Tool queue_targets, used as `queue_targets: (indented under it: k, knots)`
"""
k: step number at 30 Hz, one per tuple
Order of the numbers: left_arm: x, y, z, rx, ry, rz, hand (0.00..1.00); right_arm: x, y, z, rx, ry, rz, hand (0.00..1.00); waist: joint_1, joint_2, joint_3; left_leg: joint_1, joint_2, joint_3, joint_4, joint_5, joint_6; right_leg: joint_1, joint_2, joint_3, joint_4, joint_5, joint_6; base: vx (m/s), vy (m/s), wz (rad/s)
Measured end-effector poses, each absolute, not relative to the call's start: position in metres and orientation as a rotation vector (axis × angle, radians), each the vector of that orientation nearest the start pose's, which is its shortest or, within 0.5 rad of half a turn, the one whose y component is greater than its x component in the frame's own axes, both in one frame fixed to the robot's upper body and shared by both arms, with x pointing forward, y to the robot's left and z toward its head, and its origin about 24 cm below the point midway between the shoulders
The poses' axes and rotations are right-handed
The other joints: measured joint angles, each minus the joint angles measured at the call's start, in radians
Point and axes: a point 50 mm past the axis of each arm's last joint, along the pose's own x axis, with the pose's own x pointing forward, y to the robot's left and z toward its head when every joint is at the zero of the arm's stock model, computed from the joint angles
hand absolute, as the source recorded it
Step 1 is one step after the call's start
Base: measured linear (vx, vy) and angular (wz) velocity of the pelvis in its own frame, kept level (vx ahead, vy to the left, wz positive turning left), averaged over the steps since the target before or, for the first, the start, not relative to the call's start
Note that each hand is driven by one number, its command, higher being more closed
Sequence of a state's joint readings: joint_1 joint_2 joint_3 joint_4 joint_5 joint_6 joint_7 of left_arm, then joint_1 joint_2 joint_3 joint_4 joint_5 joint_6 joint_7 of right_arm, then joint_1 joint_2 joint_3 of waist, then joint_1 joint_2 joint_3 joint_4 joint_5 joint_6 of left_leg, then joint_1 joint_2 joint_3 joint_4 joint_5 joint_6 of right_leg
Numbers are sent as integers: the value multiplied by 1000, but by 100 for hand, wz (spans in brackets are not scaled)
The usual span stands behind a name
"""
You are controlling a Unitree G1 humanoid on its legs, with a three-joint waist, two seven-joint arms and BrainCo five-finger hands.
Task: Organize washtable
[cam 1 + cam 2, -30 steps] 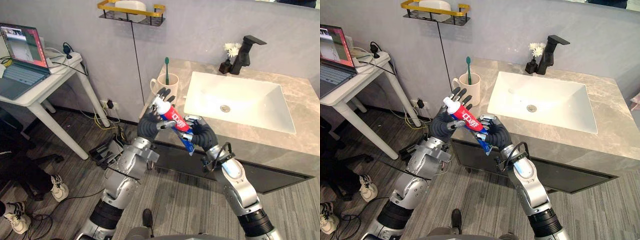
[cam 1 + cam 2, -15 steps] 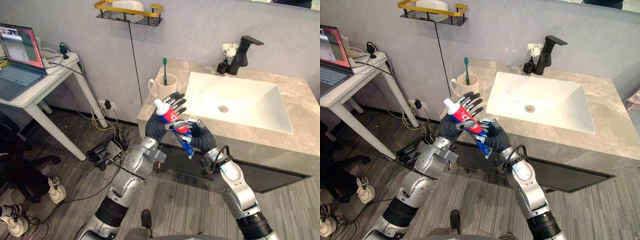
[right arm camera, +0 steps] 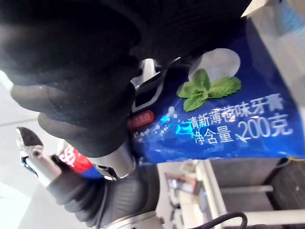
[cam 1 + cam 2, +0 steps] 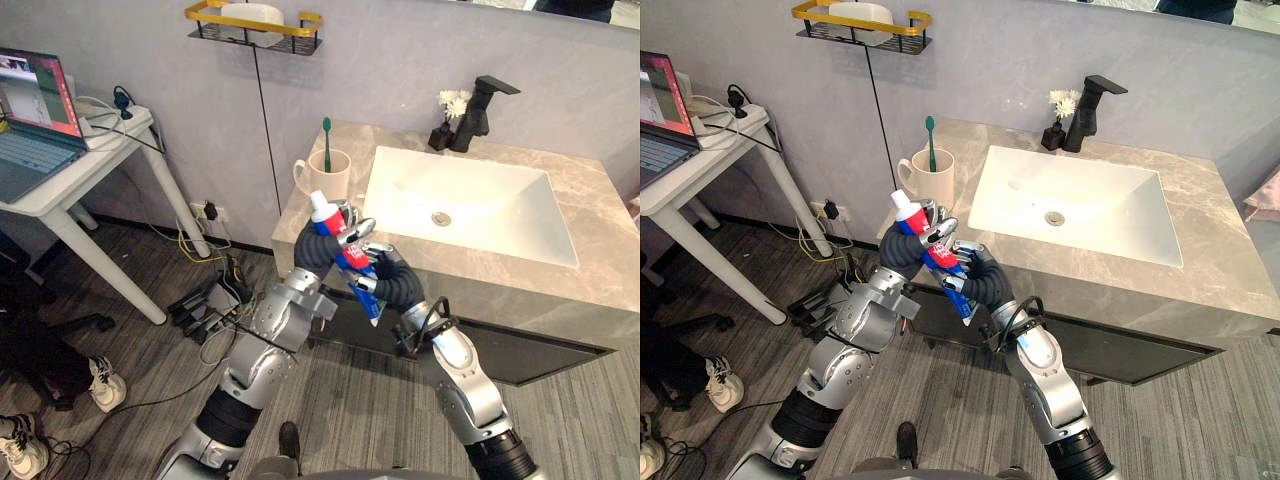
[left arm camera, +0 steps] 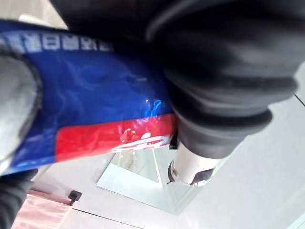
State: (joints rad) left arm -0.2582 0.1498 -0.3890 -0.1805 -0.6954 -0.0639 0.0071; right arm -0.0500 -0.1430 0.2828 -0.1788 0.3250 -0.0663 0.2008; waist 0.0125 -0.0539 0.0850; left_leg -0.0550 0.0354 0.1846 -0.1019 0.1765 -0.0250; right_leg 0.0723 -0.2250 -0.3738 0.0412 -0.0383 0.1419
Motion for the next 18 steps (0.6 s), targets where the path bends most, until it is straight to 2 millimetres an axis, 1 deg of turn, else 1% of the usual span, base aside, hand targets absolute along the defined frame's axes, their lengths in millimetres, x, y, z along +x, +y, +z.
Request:
queue_targets:
  k: [5, 7, 9, 11, 13, 15, 16, 17, 18]
  knots:
    - [268, 68, 137, -533, -273, -515, 100, 245, -91, 92, 214, -224, 525, 0, -1, 0, -1, 0, 0, 12, 0, 0, 0, -7, -1, 14, 0, 6, -2, -6, 12, -7]
    - [271, 70, 142, -526, -293, -507, 100, 245, -92, 91, 243, -215, 528, 0, 0, 0, -3, 0, 0, 13, 0, 0, 0, -7, -1, 15, -2, 9, -1, 0, 5, -2]
    - [278, 76, 154, -500, -344, -487, 100, 246, -92, 88, 276, -199, 539, 0, 0, 0, -12, 1, 0, 16, 5, 0, 0, -7, -1, 18, -6, 14, -1, 6, 11, -5]
    - [288, 86, 176, -450, -429, -457, 100, 246, -92, 86, 329, -186, 535, 0, -1, 1, -26, 4, 0, 21, 5, 0, 0, -7, -1, 22, -8, 17, -2, 3, 13, -6]
    - [294, 93, 190, -416, -486, -440, 100, 247, -94, 86, 355, -184, 531, 0, -1, 1, -26, 9, 1, 25, 3, 0, 0, -6, -1, 26, -6, 17, -3, -19, 9, -7]
    - [302, 99, 213, -361, -571, -419, 100, 247, -94, 85, 390, -176, 530, 0, -3, 1, -26, 11, 2, 29, -1, -4, -5, -7, -2, 28, -4, 18, -5, -37, 11, -5]
    - [305, 100, 218, -339, -586, -417, 100, 247, -94, 84, 398, -173, 529, 0, -4, 1, -26, 12, 2, 30, -1, -4, -5, -7, -2, 28, -3, 19, -6, -37, 20, -2]
    - [314, 103, 231, -274, -615, -407, 100, 246, -94, 81, 415, -161, 529, 0, -8, 1, -26, 12, 2, 31, -2, -4, -5, -8, -3, 29, -1, 20, -7, 0, 0, 0]
    - [316, 105, 236, -252, -624, -403, 100, 245, -94, 80, 420, -156, 529, 0, -10, 1, -26, 12, 2, 31, -2, -4, -5, -8, -3, 29, -1, 20, -8, 0, 0, 0]
